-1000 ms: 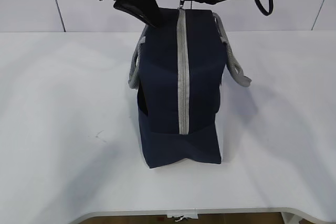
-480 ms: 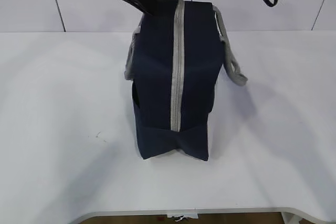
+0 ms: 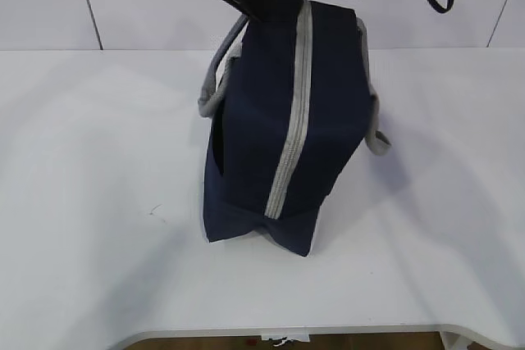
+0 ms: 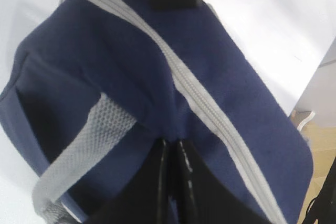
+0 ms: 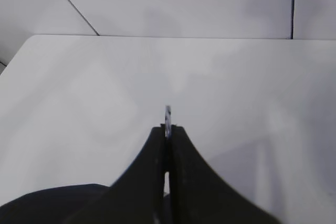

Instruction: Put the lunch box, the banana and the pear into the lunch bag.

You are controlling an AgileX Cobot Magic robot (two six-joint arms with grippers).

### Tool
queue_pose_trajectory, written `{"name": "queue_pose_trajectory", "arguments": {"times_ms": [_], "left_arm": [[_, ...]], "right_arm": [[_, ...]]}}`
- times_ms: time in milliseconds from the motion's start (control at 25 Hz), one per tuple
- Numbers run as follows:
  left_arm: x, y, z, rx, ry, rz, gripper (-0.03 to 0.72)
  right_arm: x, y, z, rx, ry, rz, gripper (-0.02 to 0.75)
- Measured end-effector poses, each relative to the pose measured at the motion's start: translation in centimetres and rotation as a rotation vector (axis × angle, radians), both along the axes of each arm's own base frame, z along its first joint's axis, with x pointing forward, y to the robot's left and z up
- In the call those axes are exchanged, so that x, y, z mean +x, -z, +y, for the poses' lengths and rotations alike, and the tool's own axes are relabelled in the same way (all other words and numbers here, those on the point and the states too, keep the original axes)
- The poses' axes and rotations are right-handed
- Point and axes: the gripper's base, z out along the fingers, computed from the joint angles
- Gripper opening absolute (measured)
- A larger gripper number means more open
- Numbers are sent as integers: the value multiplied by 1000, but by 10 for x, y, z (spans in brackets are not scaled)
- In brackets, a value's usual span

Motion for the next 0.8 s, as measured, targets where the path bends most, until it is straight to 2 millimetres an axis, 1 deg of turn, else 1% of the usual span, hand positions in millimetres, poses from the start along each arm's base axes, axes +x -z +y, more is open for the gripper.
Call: {"name": "queue_pose_trajectory", "arguments": {"times_ms": [120, 200, 280, 480, 680, 800], "left_arm": [[-6, -6, -2, 0, 11, -16, -6], [-7, -7, -2, -1, 14, -17, -6], [-10, -12, -2, -6, 16, -27, -6], [-14, -14, 0, 3, 24, -20, -6], [-16, -18, 2, 5, 24, -30, -6], [-16, -18, 3, 11, 24, -32, -6]], "right_arm": [[2, 3, -9, -3, 5, 30, 1], [4, 9, -14, -3, 9, 64, 1], [4, 11, -17, -4, 9, 78, 1], [7, 22, -16, -9, 1, 114, 1], [12, 42, -14, -13, -4, 176, 1], [13, 48, -14, -9, -5, 198, 1]]}}
